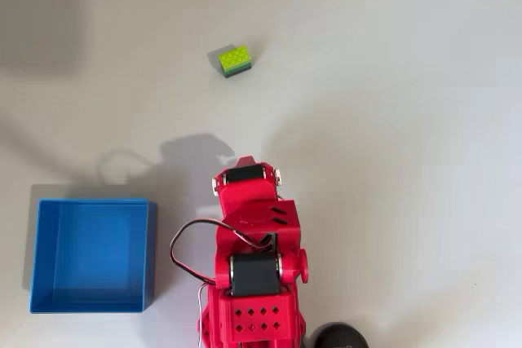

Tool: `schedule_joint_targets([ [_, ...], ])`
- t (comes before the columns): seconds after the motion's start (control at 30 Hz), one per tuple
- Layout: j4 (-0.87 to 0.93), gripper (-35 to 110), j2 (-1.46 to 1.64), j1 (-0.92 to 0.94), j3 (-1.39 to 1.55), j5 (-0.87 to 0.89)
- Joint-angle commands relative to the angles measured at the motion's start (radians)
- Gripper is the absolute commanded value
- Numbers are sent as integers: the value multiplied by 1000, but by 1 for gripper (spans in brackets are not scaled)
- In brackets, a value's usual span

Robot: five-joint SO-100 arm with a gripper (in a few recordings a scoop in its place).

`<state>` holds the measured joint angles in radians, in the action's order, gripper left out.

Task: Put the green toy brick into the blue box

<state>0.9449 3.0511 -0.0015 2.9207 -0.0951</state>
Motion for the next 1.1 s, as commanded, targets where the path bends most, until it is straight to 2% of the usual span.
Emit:
schedule_joint_targets([
  [0.0, -20, 0, -219, -6, -227, -43],
  [0.13, -20, 1, -416, -3, -393, -84],
  [0.23, -18, 19, -557, -2, -520, -132],
  [0.57, 84, 36, -1022, 11, -937, -272],
  [0.8, 199, 35, -1273, 20, -1187, -270],
  [1.07, 216, 34, -1476, 37, -1387, -264],
])
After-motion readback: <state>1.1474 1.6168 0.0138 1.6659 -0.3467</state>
